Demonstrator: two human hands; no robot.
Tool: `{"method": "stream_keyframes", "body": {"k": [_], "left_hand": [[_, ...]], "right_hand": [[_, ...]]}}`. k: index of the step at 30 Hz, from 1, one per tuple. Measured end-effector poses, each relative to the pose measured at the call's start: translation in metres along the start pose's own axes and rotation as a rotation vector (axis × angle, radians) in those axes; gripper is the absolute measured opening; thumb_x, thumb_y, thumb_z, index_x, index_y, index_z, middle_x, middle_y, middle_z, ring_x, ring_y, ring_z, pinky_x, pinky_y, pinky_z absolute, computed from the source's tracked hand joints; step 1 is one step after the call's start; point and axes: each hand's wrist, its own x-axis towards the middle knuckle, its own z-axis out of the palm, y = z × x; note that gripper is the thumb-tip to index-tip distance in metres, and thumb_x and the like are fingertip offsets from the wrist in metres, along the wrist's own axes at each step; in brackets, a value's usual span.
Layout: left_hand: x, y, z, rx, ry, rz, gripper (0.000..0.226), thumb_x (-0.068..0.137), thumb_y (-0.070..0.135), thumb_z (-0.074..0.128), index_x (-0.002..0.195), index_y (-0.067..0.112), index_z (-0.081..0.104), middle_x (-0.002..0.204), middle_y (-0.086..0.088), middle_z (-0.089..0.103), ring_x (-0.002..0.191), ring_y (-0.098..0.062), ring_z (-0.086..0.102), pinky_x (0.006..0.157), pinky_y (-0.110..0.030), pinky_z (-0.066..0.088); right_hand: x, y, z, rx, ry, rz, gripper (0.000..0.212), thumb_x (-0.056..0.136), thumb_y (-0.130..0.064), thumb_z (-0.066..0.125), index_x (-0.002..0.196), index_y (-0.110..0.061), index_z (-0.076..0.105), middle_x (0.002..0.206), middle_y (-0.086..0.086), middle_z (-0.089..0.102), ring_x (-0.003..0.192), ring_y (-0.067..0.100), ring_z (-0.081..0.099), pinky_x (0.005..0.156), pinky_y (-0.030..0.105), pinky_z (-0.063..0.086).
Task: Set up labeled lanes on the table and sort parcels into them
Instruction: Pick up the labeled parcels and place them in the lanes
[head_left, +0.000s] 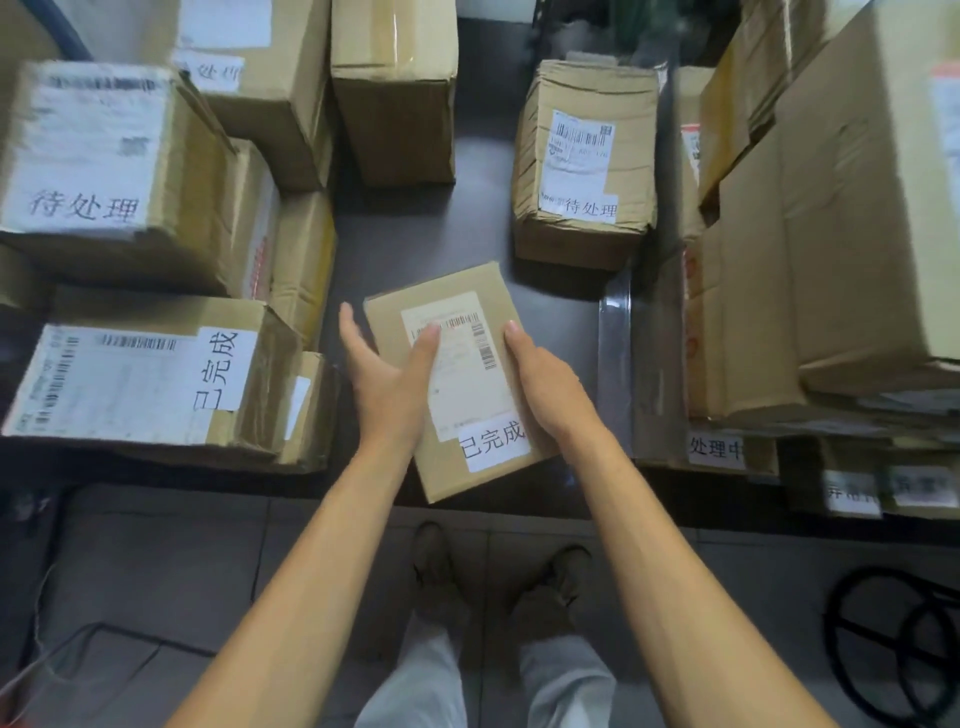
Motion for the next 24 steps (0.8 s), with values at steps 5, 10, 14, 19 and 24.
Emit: {"method": "stream_keyframes", "body": {"k": [5,10,14,19,24], "left_hand": [[-0.006,0.005,-0.022,-0.428,-0.184,-0.336,0.04,0.103,0.045,0.049,0.115,0.014,0.07,0.099,0.0,0.078,0.093,-0.017,0.075,0.073,-0.031,0.055],[-0.007,0.044,-0.039,-0.243,-0.336,-0.166,0.04,0.103,0.043,0.044,0.106,0.016,0.073,0.071,0.008,0.071,0.062,-0.005,0.067,0.059,-0.021,0.05],[-0.025,0.093,-0.034,-0.224,-0.607,-0.054,0.065,0.109,0.038,0.027,0.067,0.029,0.076,0.062,0.008,0.068,0.058,-0.005,0.066,0.059,-0.021,0.051],[-0.076,0.128,-0.025,-0.209,-0.776,0.06,0.076,0.093,0.062,0.054,0.148,0.01,0.044,0.136,-0.016,0.064,0.121,-0.032,0.065,0.09,-0.045,0.059],[-0.134,0.165,-0.017,-0.26,-0.816,0.18,0.065,0.085,0.05,0.059,0.136,0.009,0.057,0.124,-0.015,0.071,0.109,-0.029,0.07,0.082,-0.038,0.06]], "right_hand": [[-0.02,0.006,-0.009,0.364,-0.293,0.073,0.047,0.101,-0.063,0.041,0.115,-0.03,0.072,0.105,-0.006,0.079,0.096,0.014,0.075,0.092,0.035,0.056],[-0.053,0.012,-0.007,0.623,-0.354,-0.01,0.067,0.085,-0.068,0.058,0.141,-0.031,0.054,0.128,-0.001,0.072,0.113,0.02,0.071,0.082,0.035,0.059],[-0.078,0.003,-0.021,0.768,-0.276,-0.195,0.066,0.089,-0.048,0.061,0.147,-0.018,0.049,0.132,0.009,0.069,0.118,0.032,0.068,0.09,0.043,0.06],[-0.118,-0.011,-0.066,0.864,-0.176,-0.408,0.079,0.083,-0.039,0.071,0.15,-0.01,0.042,0.143,0.018,0.059,0.129,0.041,0.059,0.101,0.053,0.054],[-0.192,-0.031,-0.112,0.788,-0.013,-0.583,0.068,0.085,-0.032,0.066,0.148,-0.016,0.048,0.137,0.01,0.066,0.126,0.033,0.062,0.109,0.06,0.046]]}}
